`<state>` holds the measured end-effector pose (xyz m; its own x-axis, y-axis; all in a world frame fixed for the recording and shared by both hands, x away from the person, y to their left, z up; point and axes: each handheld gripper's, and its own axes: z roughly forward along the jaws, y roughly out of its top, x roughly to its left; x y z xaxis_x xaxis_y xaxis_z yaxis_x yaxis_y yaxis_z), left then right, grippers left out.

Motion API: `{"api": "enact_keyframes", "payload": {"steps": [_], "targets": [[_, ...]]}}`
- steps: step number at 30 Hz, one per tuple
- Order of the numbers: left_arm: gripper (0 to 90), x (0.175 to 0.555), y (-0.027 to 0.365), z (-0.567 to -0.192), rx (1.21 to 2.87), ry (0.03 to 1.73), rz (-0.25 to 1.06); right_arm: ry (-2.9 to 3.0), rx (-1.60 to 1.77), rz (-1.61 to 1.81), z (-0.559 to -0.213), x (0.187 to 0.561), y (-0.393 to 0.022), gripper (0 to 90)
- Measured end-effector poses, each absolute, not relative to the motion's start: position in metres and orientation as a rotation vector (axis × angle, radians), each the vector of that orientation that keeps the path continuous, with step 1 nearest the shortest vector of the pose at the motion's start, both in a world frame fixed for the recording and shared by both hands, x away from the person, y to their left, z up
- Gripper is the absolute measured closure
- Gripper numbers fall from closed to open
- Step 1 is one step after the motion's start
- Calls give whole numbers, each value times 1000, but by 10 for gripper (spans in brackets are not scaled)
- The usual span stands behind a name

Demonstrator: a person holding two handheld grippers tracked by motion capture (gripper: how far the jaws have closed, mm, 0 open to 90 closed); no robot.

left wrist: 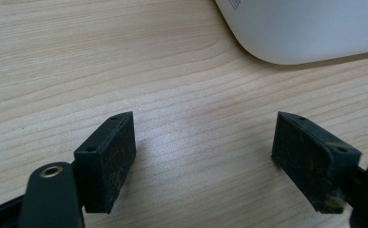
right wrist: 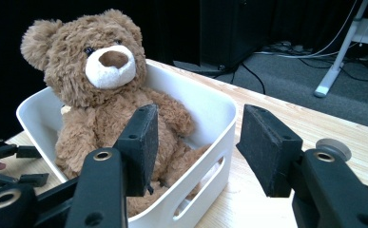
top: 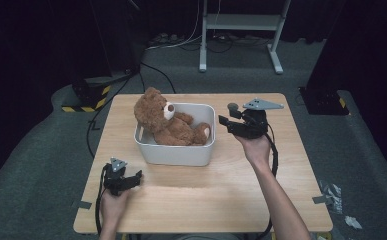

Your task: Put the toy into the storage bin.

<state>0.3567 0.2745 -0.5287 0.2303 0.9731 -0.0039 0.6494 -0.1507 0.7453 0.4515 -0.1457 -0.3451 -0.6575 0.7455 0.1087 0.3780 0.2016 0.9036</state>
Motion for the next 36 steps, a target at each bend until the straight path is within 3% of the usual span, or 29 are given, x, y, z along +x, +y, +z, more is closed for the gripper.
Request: {"api": "enact_keyframes", "payload": {"steps": [36], "targets": [[226,357,275,-529,1880,1489,662,2017,1073,1484,-356,426,-189,475]]}}
